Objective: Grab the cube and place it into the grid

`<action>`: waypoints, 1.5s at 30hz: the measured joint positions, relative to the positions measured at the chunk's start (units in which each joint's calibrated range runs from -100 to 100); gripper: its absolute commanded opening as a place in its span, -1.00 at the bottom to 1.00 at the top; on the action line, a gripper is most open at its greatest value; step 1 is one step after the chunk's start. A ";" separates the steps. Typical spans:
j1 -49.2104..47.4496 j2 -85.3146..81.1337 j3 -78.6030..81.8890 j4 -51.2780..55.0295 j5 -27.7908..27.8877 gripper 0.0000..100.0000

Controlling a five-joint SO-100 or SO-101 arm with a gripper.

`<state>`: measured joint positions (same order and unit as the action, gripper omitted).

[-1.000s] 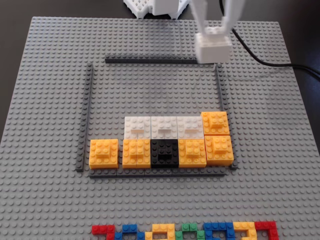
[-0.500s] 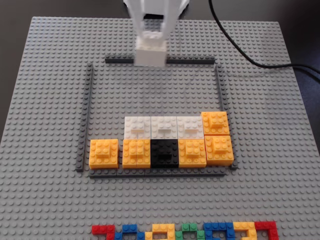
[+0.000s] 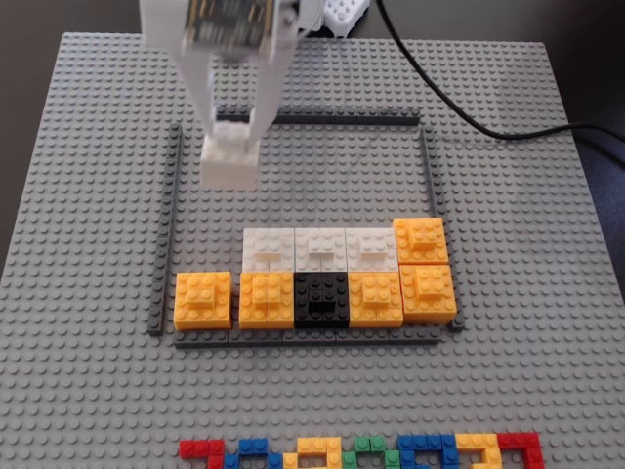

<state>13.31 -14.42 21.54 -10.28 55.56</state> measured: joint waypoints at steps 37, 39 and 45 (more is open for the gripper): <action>0.80 21.03 -10.77 -4.69 1.12 -1.00; 0.80 21.20 -10.77 -4.88 1.07 -1.00; 0.73 21.20 -10.77 -5.08 1.07 -1.00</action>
<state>14.04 6.79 10.77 -15.36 56.63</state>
